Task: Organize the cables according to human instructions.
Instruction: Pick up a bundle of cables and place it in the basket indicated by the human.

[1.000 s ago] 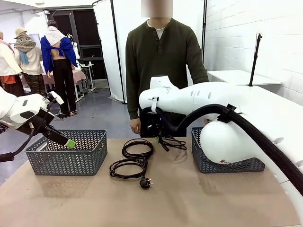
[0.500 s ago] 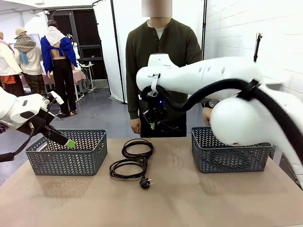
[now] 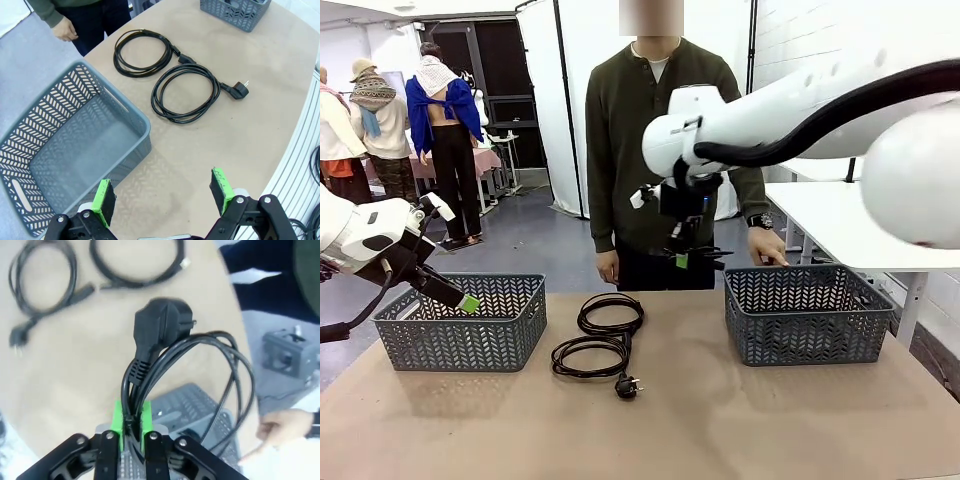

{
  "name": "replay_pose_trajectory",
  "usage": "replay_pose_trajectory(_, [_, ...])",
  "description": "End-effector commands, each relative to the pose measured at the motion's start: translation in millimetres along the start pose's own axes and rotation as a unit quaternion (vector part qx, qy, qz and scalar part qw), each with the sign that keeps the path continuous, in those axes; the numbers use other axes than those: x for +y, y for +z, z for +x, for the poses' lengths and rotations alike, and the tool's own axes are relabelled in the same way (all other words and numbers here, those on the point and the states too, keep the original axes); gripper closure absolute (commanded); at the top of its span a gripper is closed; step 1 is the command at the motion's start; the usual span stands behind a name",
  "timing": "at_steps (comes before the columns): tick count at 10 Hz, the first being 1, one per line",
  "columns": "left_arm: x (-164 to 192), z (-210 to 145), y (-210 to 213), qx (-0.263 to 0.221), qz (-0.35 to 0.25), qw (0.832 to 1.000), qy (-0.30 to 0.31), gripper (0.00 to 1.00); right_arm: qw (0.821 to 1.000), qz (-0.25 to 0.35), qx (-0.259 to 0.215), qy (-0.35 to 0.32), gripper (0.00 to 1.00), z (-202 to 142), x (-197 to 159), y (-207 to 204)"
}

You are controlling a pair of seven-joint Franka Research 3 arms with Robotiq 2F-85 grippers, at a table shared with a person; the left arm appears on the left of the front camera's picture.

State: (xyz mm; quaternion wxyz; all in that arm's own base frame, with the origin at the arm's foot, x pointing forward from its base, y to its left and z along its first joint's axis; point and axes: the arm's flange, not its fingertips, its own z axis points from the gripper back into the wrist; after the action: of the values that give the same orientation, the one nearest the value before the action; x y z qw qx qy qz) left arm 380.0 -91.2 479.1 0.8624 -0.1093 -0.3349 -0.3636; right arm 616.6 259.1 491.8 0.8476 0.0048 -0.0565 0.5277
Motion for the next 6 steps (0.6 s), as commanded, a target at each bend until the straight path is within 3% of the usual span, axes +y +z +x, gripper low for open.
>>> replay_pose_trajectory(1, [1.6,-0.7,-0.5,-0.002,-0.003,1.0,0.009,0.0,0.998,0.041,-0.007,0.043,1.0,-36.9,7.8,0.6])
replay_pose_trajectory(6, [1.6,-0.7,-0.5,-0.002,-0.003,1.0,0.009,0.0,0.999,0.03,0.002,0.045,1.0,-30.4,3.0,3.9])
